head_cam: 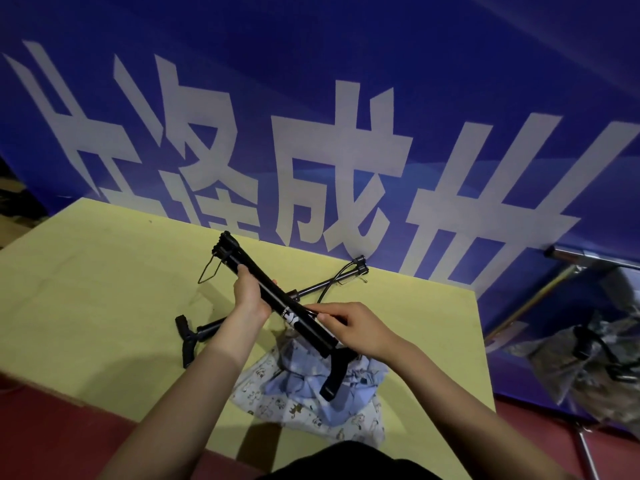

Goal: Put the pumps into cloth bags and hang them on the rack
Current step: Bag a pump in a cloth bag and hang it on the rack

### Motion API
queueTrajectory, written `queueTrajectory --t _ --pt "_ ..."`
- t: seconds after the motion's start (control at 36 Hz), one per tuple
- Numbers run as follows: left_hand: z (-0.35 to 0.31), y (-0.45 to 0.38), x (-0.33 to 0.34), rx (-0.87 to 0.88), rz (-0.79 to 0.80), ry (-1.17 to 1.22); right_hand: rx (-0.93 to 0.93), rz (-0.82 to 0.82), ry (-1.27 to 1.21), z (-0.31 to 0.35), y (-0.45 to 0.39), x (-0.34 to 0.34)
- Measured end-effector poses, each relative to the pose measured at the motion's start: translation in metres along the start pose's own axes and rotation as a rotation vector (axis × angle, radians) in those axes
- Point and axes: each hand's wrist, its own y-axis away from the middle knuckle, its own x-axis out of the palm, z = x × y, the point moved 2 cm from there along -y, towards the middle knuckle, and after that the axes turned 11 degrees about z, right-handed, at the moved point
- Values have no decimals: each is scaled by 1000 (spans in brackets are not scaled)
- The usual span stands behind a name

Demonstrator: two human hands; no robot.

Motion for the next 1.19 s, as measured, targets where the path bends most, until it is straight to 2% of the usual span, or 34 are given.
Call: queueTrajectory --t 0.14,0.22,0.36,0.61,0.83,0.97,1.08,1.19 --pt "-3 2 2 -9 29 -36 35 61 -24 -7 9 0" --pt "-5 0 2 -42 34 20 63 78 19 -9 11 4" --pt "-13 0 2 -92 74 121 99 -64 11 -21 17 6" --pt "-17 -8 -7 -28 58 265 52 -126 -72 -30 39 17" --pt "-19 -3 -7 34 33 344 99 -338 -150 -45 39 25" --pt "-20 -3 -2 75 60 364 194 -406 -384 -49 32 25" --pt "-18 -1 5 122 87 318 397 -330 -650 -58 23 25" --pt "-16 2 15 162 118 280 395 -170 -739 -60 20 18"
